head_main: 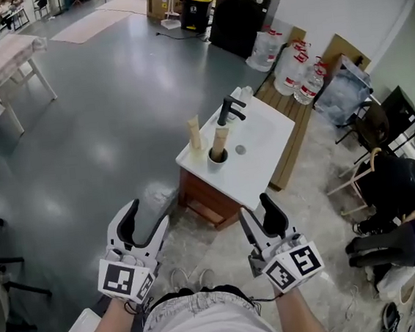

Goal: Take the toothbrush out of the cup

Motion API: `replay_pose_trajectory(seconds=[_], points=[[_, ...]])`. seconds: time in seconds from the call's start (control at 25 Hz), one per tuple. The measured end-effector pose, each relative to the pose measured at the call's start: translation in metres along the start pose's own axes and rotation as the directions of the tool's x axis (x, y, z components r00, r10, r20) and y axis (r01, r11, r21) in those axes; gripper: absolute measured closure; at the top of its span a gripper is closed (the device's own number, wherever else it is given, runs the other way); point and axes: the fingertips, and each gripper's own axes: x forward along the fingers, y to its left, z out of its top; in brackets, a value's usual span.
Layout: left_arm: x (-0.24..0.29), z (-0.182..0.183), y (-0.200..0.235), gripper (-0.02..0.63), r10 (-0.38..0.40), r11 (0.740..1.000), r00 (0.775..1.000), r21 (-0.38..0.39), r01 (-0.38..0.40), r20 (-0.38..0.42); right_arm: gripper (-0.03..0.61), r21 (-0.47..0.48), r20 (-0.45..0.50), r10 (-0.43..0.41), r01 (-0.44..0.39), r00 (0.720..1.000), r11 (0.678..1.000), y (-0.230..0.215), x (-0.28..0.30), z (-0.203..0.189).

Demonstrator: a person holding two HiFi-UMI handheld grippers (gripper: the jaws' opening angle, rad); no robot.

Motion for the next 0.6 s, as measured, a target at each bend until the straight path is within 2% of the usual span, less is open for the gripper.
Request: replay_pose_trajectory(seconds=[0.36,0.6], points=[[0.015,-0.011,0.014,0.328,0.005,1.0,1.0,-0.011,-0.005,-0.018,0.328,-0.002,-0.012,-0.004,0.004,1.0,1.0,-0.013,0.022,0.001],[0.041,-0.017,0.017,0.328,0.013,1.0,0.999,0.0,-0.013,-0.043,0.328,0.016,-0.022,0.013,-0.012,1.0,1.0,-0.036,0.043,-0.001]])
